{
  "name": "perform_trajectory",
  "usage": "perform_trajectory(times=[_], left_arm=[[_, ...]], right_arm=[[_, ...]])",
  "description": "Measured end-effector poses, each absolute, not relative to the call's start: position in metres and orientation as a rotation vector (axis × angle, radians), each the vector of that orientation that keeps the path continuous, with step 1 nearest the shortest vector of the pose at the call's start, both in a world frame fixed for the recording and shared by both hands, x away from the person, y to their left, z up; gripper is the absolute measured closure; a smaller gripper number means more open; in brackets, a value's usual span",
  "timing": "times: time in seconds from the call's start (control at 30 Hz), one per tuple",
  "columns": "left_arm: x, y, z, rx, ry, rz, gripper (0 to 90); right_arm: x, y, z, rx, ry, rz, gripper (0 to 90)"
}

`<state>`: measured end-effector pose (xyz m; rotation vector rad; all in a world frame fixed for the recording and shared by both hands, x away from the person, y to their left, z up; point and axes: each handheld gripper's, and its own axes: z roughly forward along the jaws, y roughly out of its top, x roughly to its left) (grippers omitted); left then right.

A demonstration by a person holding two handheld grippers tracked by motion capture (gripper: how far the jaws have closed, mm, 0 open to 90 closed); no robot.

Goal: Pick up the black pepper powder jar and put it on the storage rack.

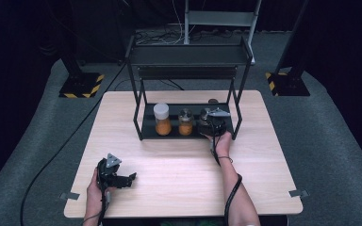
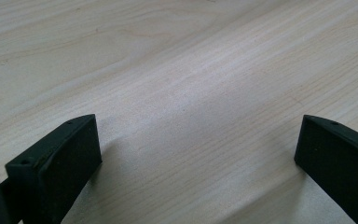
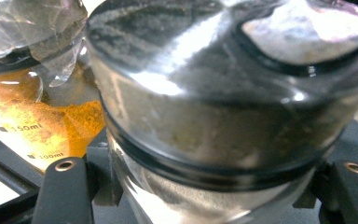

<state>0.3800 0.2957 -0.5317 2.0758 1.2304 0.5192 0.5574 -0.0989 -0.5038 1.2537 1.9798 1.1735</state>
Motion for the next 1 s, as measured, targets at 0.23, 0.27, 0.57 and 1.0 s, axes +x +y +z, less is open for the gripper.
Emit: perform_trajectory(times=[0.23,0.27,0.57,1.0], left_arm=[[0.3800,0.2956,-0.5317,2.076,1.231,0.519,0.1],[0.3800,0.2956,-0.5317,2.076,1.231,0.519,0.1],[0.3801,0.2955,-0.5317,2.075,1.231,0.519,0.1],[0.3801,0.2955,-0.5317,2.075,1.231,0.519,0.1]], right_arm=[[0.5540,-0.0988,-0.5080,1.239,1.954,1.191,30.2],[0.5536,-0.0980,-0.5081,1.236,1.951,1.184,30.2],[0.5535,-0.0947,-0.5093,1.248,1.923,1.175,30.1],[0.5547,-0.0942,-0.5096,1.251,1.928,1.170,30.1]])
